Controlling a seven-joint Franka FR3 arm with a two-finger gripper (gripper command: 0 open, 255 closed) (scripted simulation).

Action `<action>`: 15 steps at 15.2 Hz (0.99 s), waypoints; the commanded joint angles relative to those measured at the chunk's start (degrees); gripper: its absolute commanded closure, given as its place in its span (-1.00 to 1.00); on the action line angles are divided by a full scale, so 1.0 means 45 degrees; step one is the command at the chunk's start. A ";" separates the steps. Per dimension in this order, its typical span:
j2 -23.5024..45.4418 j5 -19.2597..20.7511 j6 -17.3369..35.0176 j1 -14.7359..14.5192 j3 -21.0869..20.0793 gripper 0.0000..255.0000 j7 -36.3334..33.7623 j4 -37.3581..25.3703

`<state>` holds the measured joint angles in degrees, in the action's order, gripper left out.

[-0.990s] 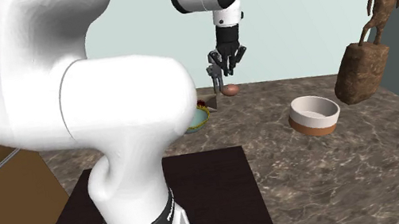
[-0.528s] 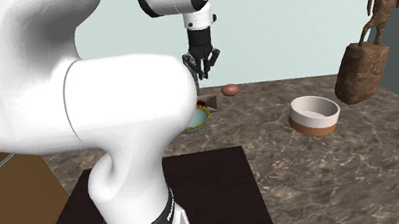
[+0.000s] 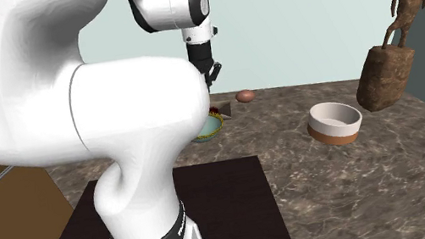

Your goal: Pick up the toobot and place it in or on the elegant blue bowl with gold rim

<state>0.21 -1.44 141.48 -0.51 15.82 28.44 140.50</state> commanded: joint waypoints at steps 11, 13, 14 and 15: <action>0.1546 -0.0857 0.1740 0.0030 -0.0141 1.00 0.0617 0.0257; 0.1546 -0.0857 0.1740 0.0030 -0.0142 1.00 0.0618 0.0257; 0.1546 -0.0857 0.1740 0.0030 -0.0142 1.00 0.0618 0.0257; 0.1546 -0.0857 0.1740 0.0030 -0.0142 1.00 0.0618 0.0257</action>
<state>7.16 -5.29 149.29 -0.38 15.19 31.22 141.66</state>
